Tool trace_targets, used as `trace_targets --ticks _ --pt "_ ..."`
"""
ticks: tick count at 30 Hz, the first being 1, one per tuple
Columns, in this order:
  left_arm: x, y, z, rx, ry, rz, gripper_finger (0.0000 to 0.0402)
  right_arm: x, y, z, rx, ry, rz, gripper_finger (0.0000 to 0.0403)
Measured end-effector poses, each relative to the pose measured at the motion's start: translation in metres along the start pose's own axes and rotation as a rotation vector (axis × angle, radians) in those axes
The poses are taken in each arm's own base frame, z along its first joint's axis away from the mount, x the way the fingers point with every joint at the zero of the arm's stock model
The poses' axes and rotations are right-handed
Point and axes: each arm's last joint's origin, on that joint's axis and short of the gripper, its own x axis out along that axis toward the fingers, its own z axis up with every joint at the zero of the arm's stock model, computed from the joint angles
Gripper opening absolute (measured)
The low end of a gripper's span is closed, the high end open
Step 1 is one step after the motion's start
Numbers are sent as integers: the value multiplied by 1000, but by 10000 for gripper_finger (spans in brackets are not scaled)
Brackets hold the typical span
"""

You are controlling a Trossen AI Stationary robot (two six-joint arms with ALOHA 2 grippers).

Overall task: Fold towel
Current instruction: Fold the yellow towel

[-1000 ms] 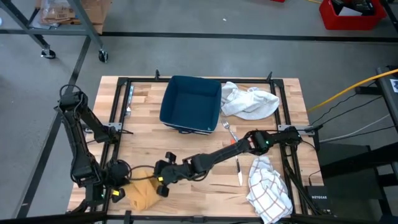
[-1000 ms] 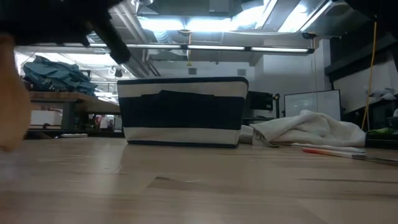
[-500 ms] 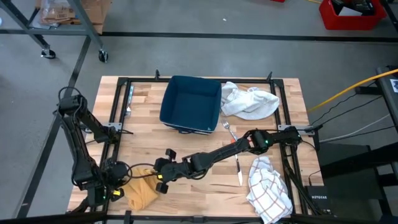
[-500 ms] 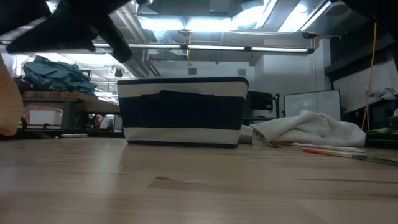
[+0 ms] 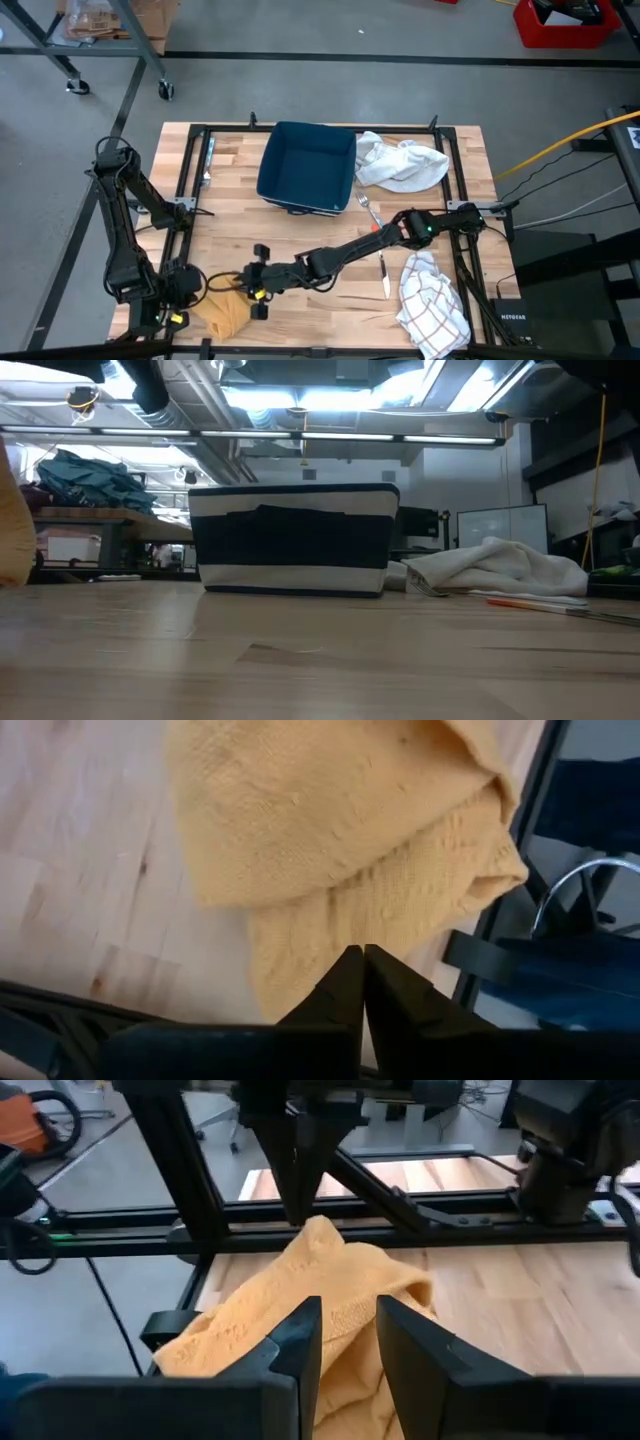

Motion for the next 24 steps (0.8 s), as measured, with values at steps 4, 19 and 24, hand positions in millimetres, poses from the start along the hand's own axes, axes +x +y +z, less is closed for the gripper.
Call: trace_targets --ticks 4,19,24 --pt "0 -1 0 24 -1 -4 4 0 1 0 3 -2 6 102" --pt "2 -1 10 260 -167 22 15 0 2 0 294 9 25 102" --pt "4 0 24 385 -277 81 15 0 1 0 295 9 24 102"
